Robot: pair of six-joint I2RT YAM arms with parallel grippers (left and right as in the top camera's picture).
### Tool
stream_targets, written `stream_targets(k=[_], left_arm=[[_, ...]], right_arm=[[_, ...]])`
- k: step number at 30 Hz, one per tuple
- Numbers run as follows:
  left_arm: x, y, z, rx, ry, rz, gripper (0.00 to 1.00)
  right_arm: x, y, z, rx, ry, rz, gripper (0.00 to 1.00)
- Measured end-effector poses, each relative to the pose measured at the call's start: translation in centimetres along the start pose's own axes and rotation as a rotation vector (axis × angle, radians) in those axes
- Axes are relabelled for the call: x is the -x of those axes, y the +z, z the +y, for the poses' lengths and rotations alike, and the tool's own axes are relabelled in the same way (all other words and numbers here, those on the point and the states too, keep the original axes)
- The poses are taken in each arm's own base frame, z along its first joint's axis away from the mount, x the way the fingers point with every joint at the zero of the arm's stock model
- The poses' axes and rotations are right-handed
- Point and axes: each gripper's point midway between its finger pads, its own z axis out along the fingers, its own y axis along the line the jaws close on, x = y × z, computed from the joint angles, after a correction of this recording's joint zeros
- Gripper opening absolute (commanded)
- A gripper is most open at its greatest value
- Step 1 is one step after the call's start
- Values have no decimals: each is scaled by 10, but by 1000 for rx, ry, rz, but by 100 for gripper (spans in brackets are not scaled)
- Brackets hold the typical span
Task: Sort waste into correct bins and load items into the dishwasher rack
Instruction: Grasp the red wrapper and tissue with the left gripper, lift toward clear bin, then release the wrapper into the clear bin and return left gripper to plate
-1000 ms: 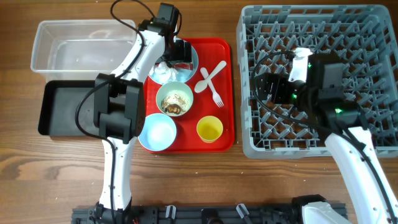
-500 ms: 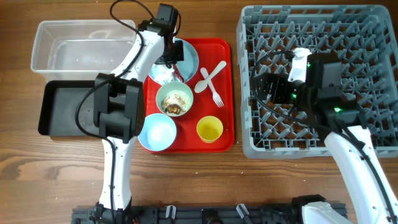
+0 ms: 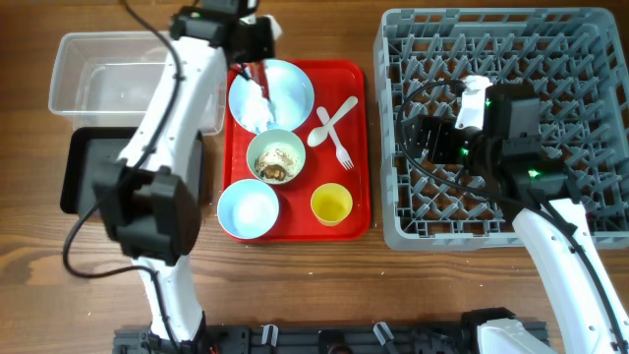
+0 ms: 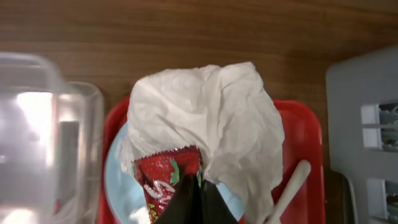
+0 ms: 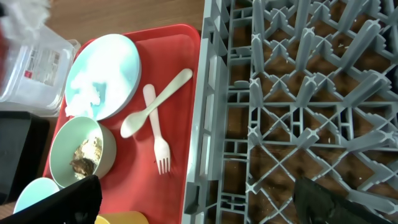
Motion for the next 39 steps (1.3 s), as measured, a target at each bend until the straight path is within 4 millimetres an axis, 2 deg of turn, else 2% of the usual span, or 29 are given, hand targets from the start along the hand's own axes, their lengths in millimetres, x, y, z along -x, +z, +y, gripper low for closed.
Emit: stream_targets(k=[3, 7, 9, 10, 11, 13, 16, 19, 22, 25, 27, 29, 31, 33, 34, 35, 39], left_arm=[[9, -19, 48, 51, -112, -8, 4], [10, -30, 136, 158, -313, 7, 4], [10, -31, 172, 199, -389, -1, 11], [10, -29, 183, 210, -413, -4, 34], [8, -22, 198, 224, -447, -1, 75], [-1, -7, 215, 244, -484, 32, 90], [-10, 3, 225, 258, -517, 58, 94], [-8, 1, 225, 256, -518, 54, 92], [-3, -8, 215, 229, -496, 42, 89], [6, -40, 176, 139, -421, 20, 89], [4, -60, 138, 88, -360, 27, 89], [-3, -67, 97, 39, -292, 53, 89], [-19, -57, 53, -3, -213, 110, 88], [-32, -43, 31, -8, -167, 157, 89], [-38, -33, 24, -4, -150, 181, 89], [-50, -14, 17, 14, -128, 222, 90], [-73, 34, 16, 51, -108, 306, 90]], right_arm=[[0, 0, 0, 0, 0, -1, 100], [0, 0, 0, 0, 0, -1, 100], [0, 0, 0, 0, 0, -1, 100], [0, 0, 0, 0, 0, -1, 100], [0, 0, 0, 0, 0, -1, 100], [0, 0, 0, 0, 0, -1, 100], [0, 0, 0, 0, 0, -1, 100], [0, 0, 0, 0, -1, -1, 100], [0, 0, 0, 0, 0, -1, 99], [0, 0, 0, 0, 0, -1, 100], [0, 0, 0, 0, 0, -1, 100], [0, 0, 0, 0, 0, -1, 100], [0, 0, 0, 0, 0, -1, 100], [0, 0, 0, 0, 0, -1, 100], [0, 0, 0, 0, 0, -1, 100], [0, 0, 0, 0, 0, -1, 100], [0, 0, 0, 0, 0, -1, 100]])
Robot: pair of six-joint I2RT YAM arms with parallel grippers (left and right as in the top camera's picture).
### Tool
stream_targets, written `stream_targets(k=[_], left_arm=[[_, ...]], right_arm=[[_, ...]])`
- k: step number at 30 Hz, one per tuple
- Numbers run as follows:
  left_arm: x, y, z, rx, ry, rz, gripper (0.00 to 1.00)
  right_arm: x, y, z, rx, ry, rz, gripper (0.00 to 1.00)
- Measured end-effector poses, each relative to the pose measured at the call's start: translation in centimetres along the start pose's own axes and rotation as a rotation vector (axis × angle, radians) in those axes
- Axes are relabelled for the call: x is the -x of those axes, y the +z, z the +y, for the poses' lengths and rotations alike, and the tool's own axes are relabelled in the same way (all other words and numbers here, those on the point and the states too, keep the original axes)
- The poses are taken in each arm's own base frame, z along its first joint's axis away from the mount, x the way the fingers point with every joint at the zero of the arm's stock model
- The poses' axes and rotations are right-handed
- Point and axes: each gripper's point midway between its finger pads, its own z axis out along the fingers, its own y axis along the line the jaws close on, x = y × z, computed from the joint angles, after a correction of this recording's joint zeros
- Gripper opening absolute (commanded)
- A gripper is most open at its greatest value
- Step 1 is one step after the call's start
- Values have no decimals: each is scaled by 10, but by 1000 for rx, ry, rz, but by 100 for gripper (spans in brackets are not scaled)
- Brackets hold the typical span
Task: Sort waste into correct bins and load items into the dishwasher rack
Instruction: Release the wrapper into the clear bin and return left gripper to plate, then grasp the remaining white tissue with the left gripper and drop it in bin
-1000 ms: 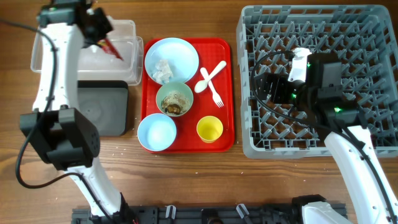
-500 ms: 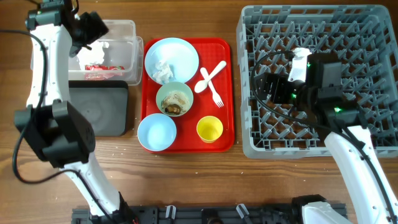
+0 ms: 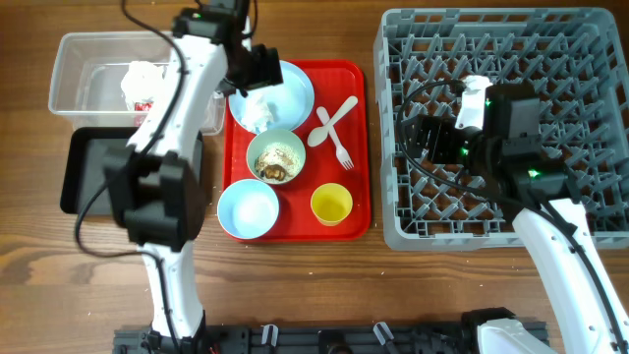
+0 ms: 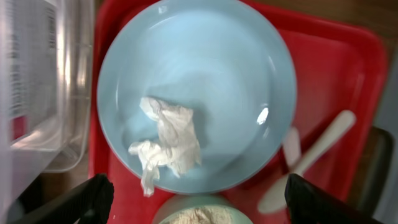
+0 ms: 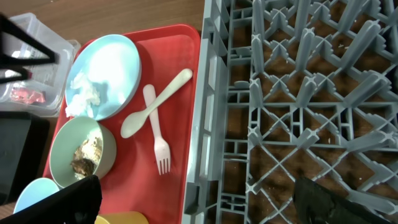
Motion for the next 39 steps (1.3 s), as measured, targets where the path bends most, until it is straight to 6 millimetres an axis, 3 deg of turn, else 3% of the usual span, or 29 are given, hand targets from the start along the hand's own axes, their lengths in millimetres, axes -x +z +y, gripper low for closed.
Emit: stream_targets(k=[3, 5, 7, 9, 10, 17, 20, 23, 27, 30, 32, 35, 37, 39], left_arm=[[-8, 41, 6, 35, 0, 65, 83], [-16, 62, 9, 52, -6, 109, 66], [-22, 74, 11, 63, -2, 134, 42], [-23, 77, 9, 62, -1, 136, 7], [-22, 77, 8, 60, -5, 131, 4], [-23, 76, 6, 60, 3, 134, 4], [-19, 64, 5, 58, 2, 129, 4], [-1, 29, -5, 24, 8, 47, 4], [26, -53, -13, -5, 22, -143, 4], [40, -101, 5, 56, 0, -268, 4], [49, -110, 30, 113, -36, -300, 4], [71, -106, 79, 182, -126, -342, 4], [81, -97, 111, 218, -181, -347, 32], [84, -82, 135, 243, -213, -322, 75]], right_arm=[[0, 0, 0, 0, 0, 0, 100], [0, 0, 0, 0, 0, 0, 100], [0, 0, 0, 0, 0, 0, 100], [0, 0, 0, 0, 0, 0, 100], [0, 0, 0, 0, 0, 0, 100], [0, 0, 0, 0, 0, 0, 100], [0, 0, 0, 0, 0, 0, 99], [0, 0, 0, 0, 0, 0, 100], [0, 0, 0, 0, 0, 0, 100], [0, 0, 0, 0, 0, 0, 100], [0, 0, 0, 0, 0, 0, 100], [0, 0, 0, 0, 0, 0, 100], [0, 0, 0, 0, 0, 0, 100], [0, 0, 0, 0, 0, 0, 100]])
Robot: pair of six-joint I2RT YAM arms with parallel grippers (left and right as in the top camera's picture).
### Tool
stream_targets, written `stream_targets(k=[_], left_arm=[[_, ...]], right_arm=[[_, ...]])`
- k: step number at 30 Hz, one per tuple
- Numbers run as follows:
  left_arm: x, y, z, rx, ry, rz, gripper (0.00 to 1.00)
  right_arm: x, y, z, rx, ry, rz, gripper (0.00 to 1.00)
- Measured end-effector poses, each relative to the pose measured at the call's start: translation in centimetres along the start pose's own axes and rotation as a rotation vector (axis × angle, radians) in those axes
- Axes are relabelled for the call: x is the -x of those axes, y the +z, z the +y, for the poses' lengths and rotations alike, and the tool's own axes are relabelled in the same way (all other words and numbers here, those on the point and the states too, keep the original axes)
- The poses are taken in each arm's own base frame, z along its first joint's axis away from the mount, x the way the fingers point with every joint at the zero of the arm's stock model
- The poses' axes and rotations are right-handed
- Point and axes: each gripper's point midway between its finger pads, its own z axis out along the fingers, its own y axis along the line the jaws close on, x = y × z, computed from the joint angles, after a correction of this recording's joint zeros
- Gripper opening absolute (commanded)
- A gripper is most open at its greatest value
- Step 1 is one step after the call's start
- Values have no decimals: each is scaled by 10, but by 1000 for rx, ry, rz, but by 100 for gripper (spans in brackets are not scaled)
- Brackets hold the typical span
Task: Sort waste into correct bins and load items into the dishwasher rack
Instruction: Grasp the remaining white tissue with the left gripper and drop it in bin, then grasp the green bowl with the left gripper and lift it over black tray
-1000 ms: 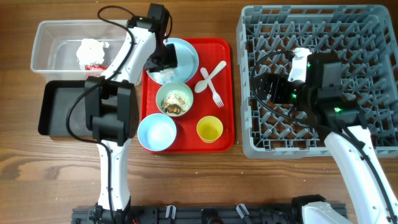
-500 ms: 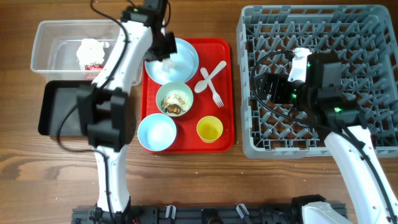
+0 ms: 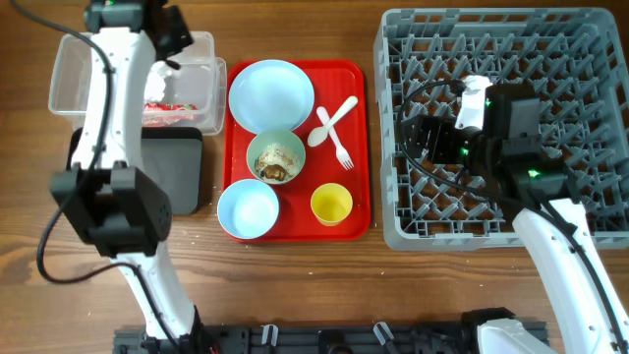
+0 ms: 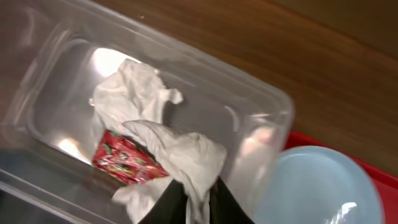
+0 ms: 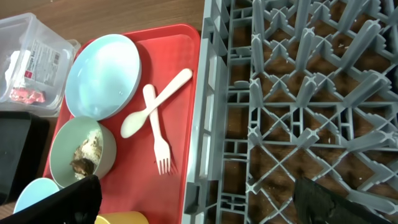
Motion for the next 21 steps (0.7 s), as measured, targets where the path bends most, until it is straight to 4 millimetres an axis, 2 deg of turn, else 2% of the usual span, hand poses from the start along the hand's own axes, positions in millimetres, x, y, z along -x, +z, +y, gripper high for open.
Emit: stream_targets(k=[2, 3, 5, 8, 11, 13, 14, 15, 17, 18, 21], left_arm=[[-7, 21, 12, 21, -12, 45, 89], [-12, 31, 15, 26, -16, 69, 92], [-16, 36, 15, 26, -8, 85, 93], [-15, 28, 11, 4, 3, 82, 89], [-25, 2, 0, -59, 21, 116, 77], [-37, -25, -15, -137, 40, 155, 71], [-50, -42, -28, -189, 59, 194, 71], [-59, -50, -36, -212, 72, 217, 71], [-94, -66, -61, -246, 114, 320, 70], [-113, -73, -80, -268, 150, 366, 70], [-154, -88, -127, -308, 250, 415, 70]], right_arm=[[0, 0, 0, 0, 0, 0, 100], [0, 0, 0, 0, 0, 0, 100], [0, 0, 0, 0, 0, 0, 100], [0, 0, 0, 0, 0, 0, 100], [0, 0, 0, 0, 0, 0, 100], [0, 0, 0, 0, 0, 0, 100], [0, 0, 0, 0, 0, 0, 100], [0, 0, 0, 0, 0, 0, 100], [0, 0, 0, 0, 0, 0, 100], [0, 0, 0, 0, 0, 0, 100], [0, 0, 0, 0, 0, 0, 100]])
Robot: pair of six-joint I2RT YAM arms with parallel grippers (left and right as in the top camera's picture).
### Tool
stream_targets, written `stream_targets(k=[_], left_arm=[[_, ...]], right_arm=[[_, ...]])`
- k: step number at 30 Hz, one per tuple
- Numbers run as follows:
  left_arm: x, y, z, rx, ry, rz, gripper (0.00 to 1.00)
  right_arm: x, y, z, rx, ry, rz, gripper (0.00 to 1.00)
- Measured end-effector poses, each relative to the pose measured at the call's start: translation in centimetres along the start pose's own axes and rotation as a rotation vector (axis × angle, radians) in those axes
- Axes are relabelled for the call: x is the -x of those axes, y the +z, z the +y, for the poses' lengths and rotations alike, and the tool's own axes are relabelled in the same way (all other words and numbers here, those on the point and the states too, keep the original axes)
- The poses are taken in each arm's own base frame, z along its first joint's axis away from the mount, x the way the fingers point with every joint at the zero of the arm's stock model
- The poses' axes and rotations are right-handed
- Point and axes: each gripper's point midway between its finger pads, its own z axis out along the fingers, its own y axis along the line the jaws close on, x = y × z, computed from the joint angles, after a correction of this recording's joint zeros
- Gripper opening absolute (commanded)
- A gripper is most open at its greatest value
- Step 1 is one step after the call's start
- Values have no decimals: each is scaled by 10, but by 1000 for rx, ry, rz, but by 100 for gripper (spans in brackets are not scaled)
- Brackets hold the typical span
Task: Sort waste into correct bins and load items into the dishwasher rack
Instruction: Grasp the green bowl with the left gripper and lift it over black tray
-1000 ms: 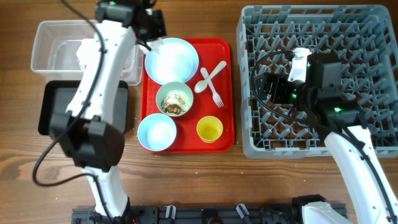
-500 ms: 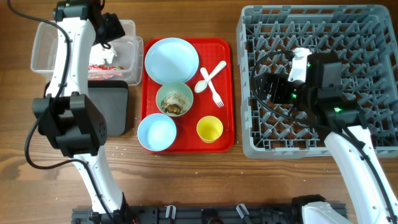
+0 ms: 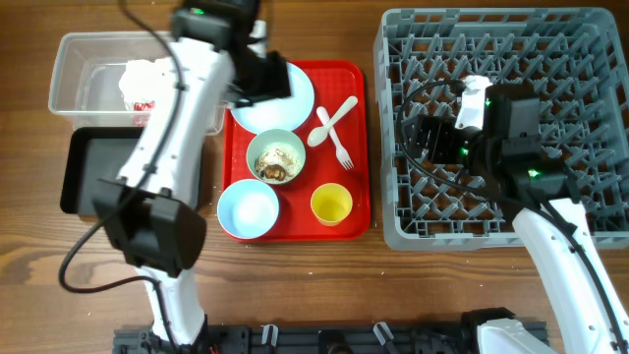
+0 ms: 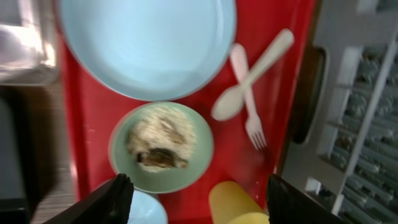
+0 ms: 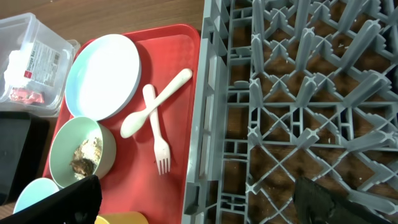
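The red tray (image 3: pixel 354 147) holds a bare light blue plate (image 4: pixel 146 43), a green bowl (image 4: pixel 161 146) with food scraps, a small blue bowl (image 3: pixel 248 209), a yellow cup (image 4: pixel 239 202), and a white spoon (image 4: pixel 252 78) crossed over a fork (image 4: pixel 249 121). My left gripper (image 3: pixel 265 77) hangs open and empty over the plate and green bowl. White tissues (image 3: pixel 141 74) and a red wrapper (image 3: pixel 145 103) lie in the clear bin (image 3: pixel 74 59). My right gripper (image 5: pixel 196 202) is open and empty over the left side of the grey dishwasher rack (image 3: pixel 511 59).
A black bin (image 3: pixel 88 177) lies in front of the clear bin, left of the tray. The rack's upright tines (image 5: pixel 298 93) fill the right side of the table. Bare wood shows along the table's front edge.
My left gripper was shut on a white tissue over the clear bin. Now it is open and empty over the tray, and the tissue lies in the bin. The right arm has not moved.
My left gripper held a tissue and red wrapper above the plate. Then those lay in the clear bin and the gripper was open over another tissue on the plate. Then it held that tissue over the bin. Now the plate is bare.
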Motion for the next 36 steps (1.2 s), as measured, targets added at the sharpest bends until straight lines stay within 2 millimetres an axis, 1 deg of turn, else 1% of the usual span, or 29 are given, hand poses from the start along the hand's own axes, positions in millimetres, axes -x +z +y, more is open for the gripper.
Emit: stream_targets(k=[1, 3, 4, 5, 7, 8, 9, 11, 13, 15, 19, 22, 28, 29, 33, 35, 36], left_arm=[[-10, 9, -21, 6, 32, 7, 69], [-20, 25, -43, 24, 62, 3, 64], [-26, 36, -52, 36, 75, 7, 61], [-31, 47, -56, 48, 82, 19, 59], [-40, 68, -59, 73, 83, 47, 54], [-44, 78, -59, 84, 82, 58, 53], [-51, 91, -56, 107, 79, 83, 53], [-57, 107, -55, 118, 73, 88, 51], [-68, 121, -51, 139, 72, 113, 49], [-74, 126, -50, 150, 71, 128, 48], [-71, 127, -46, 176, 75, 108, 45], [-70, 131, -41, 200, 76, 105, 45], [-73, 155, -30, 256, 79, 137, 42], [-73, 158, -29, 262, 79, 141, 39], [-71, 161, -23, 292, 88, 132, 20], [-70, 161, -22, 299, 90, 128, 15], [-70, 161, -21, 305, 94, 125, 9]], right_arm=[[0, 0, 0, 0, 2, 0, 100], [0, 0, 0, 0, 11, 0, 100], [0, 0, 0, 0, 12, 0, 100], [0, 0, 0, -1, 15, 1, 100], [0, 0, 0, -1, 19, 1, 100], [0, 0, 0, -1, 19, 1, 100], [0, 0, -1, -3, 19, 1, 100], [-1, 0, -1, -4, 19, 2, 100], [-1, 0, -1, -4, 20, 4, 100], [-1, 0, -1, -4, 20, 4, 100], [-1, 0, -1, -4, 20, 4, 100], [-1, 0, -1, -4, 20, 5, 100], [-3, 0, -1, -6, 22, 11, 100], [-3, 0, -1, -6, 22, 13, 99], [-4, 0, -1, -7, 23, 15, 100], [-5, 0, -2, -8, 24, 20, 100], [-5, 0, -2, -8, 24, 21, 100]])
